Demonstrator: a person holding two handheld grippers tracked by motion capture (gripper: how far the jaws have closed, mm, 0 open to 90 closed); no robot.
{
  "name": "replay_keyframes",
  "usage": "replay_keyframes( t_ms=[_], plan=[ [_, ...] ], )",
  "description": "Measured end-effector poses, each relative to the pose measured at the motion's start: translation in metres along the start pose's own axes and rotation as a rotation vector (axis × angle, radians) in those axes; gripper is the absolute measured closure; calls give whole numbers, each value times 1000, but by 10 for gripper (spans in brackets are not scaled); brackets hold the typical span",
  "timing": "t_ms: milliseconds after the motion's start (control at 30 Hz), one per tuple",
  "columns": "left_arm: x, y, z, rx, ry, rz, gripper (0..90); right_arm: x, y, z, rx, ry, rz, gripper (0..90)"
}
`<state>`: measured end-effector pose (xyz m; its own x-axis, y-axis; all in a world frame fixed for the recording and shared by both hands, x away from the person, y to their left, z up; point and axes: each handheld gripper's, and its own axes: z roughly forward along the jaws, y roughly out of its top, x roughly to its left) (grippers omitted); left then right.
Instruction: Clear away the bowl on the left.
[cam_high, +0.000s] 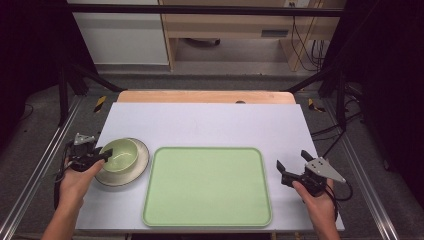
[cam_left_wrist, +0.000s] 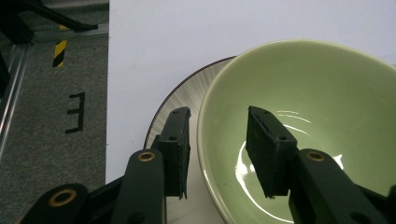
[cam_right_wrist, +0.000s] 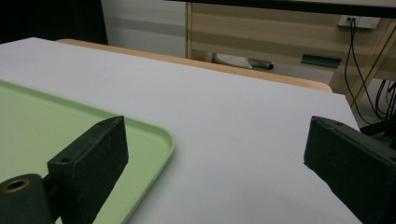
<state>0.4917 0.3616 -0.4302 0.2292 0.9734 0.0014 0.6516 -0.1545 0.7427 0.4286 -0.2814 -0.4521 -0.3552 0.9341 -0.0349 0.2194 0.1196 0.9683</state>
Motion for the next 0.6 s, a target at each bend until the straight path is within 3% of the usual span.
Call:
replay_keyframes(
  t_ms=[600],
  plan=[
    [2,-2,7,29,-16,-27,655,-1,2,-2,-38,18,5,51]
  ],
)
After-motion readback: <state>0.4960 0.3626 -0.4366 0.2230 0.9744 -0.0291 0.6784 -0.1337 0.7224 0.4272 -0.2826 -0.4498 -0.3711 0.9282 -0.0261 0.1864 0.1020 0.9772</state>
